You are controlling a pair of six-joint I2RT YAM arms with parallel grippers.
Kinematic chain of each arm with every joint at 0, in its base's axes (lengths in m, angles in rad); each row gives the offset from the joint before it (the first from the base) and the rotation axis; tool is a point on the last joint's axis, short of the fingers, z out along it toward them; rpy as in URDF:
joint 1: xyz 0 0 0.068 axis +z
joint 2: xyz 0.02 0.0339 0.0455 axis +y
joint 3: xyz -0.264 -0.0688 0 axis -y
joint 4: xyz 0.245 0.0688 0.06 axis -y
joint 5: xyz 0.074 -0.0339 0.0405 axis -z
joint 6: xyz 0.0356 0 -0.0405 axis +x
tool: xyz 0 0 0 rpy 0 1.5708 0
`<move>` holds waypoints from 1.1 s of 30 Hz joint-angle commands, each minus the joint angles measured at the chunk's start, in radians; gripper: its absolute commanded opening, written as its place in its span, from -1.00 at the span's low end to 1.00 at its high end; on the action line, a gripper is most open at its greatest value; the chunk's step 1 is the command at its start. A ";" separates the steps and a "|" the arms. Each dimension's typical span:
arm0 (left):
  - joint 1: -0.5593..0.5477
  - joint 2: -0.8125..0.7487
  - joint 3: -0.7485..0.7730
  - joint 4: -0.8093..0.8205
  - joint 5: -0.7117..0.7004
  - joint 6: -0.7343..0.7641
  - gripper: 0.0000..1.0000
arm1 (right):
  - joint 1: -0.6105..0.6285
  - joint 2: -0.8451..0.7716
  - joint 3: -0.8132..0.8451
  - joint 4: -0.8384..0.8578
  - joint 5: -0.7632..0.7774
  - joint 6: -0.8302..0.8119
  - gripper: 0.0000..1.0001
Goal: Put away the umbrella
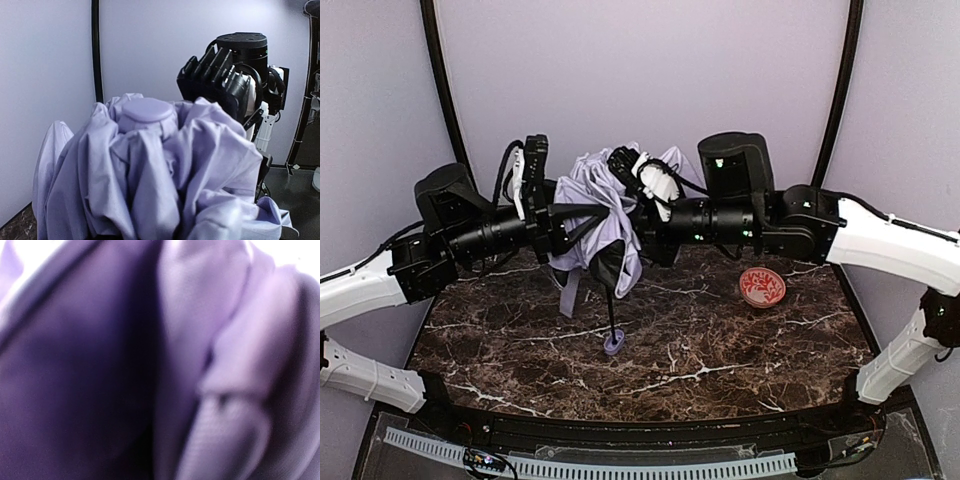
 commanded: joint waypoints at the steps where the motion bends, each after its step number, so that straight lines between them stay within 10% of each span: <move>1: -0.013 -0.006 0.120 -0.009 0.152 0.122 -0.36 | 0.025 -0.001 0.194 0.017 -0.103 -0.079 -0.96; 8: -0.022 0.074 0.431 -0.243 0.115 0.164 -0.56 | 0.059 0.066 0.504 -0.163 -0.086 -0.122 -0.99; 24: -0.024 0.139 0.479 -0.183 0.038 0.258 -0.59 | 0.079 0.211 0.816 -0.311 0.151 -0.244 -1.00; 29: -0.022 0.171 0.450 -0.166 -0.026 0.275 -0.68 | 0.075 0.146 0.669 -0.240 0.183 -0.287 -1.00; 33: -0.022 0.123 0.085 0.030 -0.101 0.144 -0.78 | 0.060 0.052 0.231 -0.022 0.173 -0.217 -1.00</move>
